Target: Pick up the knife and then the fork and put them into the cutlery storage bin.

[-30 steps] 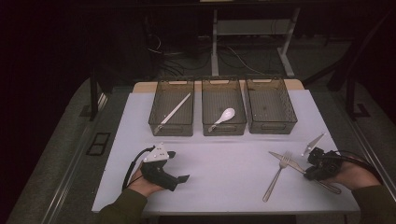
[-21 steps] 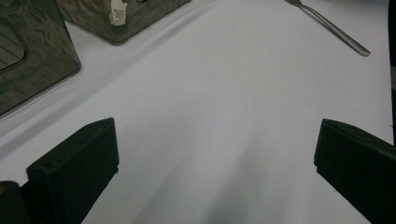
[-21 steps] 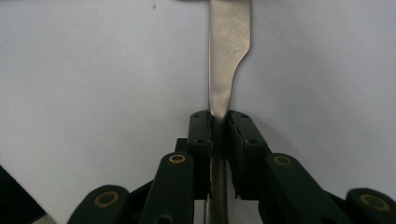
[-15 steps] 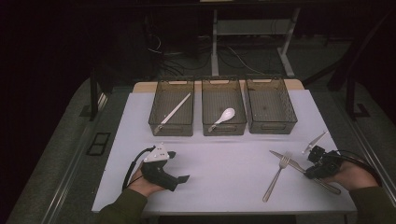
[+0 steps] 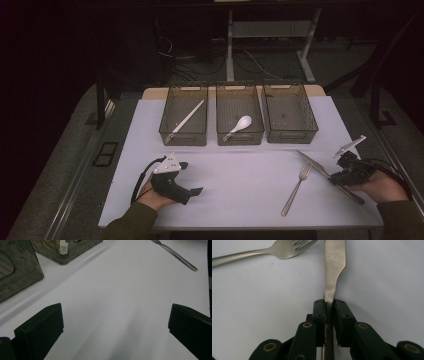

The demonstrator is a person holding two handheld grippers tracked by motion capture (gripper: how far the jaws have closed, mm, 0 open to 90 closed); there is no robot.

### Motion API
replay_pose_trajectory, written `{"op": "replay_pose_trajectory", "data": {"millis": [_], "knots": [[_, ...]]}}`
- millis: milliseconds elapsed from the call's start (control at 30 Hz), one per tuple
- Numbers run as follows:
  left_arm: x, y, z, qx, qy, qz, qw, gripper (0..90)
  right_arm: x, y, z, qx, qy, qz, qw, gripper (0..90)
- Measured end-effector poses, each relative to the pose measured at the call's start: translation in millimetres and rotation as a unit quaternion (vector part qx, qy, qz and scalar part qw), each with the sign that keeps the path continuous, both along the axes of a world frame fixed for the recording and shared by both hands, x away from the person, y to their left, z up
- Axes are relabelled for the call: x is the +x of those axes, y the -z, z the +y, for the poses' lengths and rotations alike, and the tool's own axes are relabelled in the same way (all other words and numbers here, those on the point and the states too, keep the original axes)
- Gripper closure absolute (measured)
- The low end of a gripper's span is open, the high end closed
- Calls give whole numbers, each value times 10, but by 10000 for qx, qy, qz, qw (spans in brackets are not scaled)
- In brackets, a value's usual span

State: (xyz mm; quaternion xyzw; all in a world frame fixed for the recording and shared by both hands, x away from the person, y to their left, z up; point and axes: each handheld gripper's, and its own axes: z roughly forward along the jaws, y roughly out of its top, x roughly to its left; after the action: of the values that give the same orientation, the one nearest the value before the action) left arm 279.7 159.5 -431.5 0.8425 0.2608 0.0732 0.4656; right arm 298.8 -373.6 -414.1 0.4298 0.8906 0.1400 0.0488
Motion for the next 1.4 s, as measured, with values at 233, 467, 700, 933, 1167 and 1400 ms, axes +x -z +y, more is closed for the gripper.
{"op": "replay_pose_trajectory", "data": {"millis": [233,467,700,933,1167,1400], "knots": [[9,4,6,-16,-10,8,10000,0,10,-131,-103,148,86,-168,9997,797],[9,-1,12,-9,-4,-6,10000,0,36,-244,-129,316,203,-351,9987,801],[3,-8,14,2,13,-15,10000,0,98,-319,-101,436,240,-386,9980,802],[3,-11,12,11,21,-20,10000,0,171,-454,-47,426,191,-510,9976,802],[17,-10,15,-48,2,-12,10000,0,312,-642,28,498,185,-599,9968,801],[11,-16,11,-31,40,-51,10000,0,550,-832,145,475,285,-648,9964,801]]}}
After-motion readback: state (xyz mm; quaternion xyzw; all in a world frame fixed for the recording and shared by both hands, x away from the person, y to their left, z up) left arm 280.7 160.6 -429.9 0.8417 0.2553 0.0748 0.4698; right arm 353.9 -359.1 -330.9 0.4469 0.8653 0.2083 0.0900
